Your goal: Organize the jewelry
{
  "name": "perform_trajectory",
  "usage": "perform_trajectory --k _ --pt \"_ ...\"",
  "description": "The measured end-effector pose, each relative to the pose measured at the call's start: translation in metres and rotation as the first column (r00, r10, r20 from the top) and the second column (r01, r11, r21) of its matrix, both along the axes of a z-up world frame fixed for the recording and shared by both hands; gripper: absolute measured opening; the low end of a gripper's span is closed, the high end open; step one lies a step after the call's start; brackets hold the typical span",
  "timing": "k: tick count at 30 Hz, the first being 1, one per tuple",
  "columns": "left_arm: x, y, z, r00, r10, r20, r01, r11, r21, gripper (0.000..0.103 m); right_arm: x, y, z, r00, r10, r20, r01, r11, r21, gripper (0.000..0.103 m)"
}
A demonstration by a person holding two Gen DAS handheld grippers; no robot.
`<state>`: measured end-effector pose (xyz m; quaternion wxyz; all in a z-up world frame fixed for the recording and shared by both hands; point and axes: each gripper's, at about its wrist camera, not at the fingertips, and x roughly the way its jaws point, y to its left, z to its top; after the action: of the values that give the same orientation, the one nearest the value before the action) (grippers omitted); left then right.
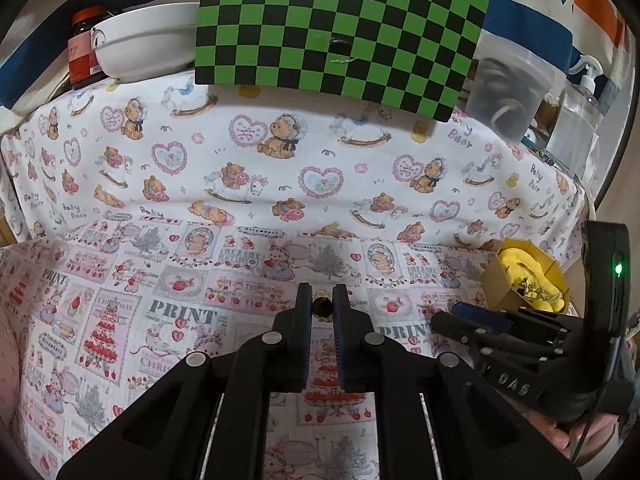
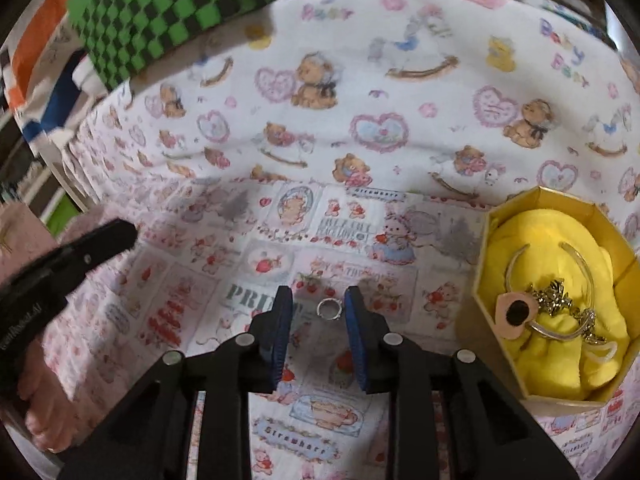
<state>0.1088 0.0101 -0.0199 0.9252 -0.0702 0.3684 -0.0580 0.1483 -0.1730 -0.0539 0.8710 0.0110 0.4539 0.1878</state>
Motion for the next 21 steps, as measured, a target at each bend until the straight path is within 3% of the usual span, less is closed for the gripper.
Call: perform_trajectory --k 3,8,17,21 --pt "-0.001 0.0 0.001 1.0 -0.002 0.002 0.002 1.0 0.003 0.009 -0.003 0.009 -0.002 1.0 0.015 0.021 -0.014 0.999 -0.05 0.012" --pt "0.0 0.0 0.002 1.0 -0.004 0.009 0.004 1.0 0.003 0.009 -0.004 0.01 -0.001 0.999 0.01 0.035 -0.008 0.999 -0.05 0.012" --pt "-0.005 0.003 0.01 0.999 -0.003 0.034 0.003 1.0 -0.001 0.009 -0.015 -0.012 0.025 0.997 -0.016 0.077 0.011 0.997 0.07 0.012" --pt "-0.009 0.006 0.016 0.998 0.009 0.059 -0.009 1.0 0.011 0.009 -0.025 -0.015 0.036 0.992 0.004 0.124 -0.009 0.999 0.046 0.012"
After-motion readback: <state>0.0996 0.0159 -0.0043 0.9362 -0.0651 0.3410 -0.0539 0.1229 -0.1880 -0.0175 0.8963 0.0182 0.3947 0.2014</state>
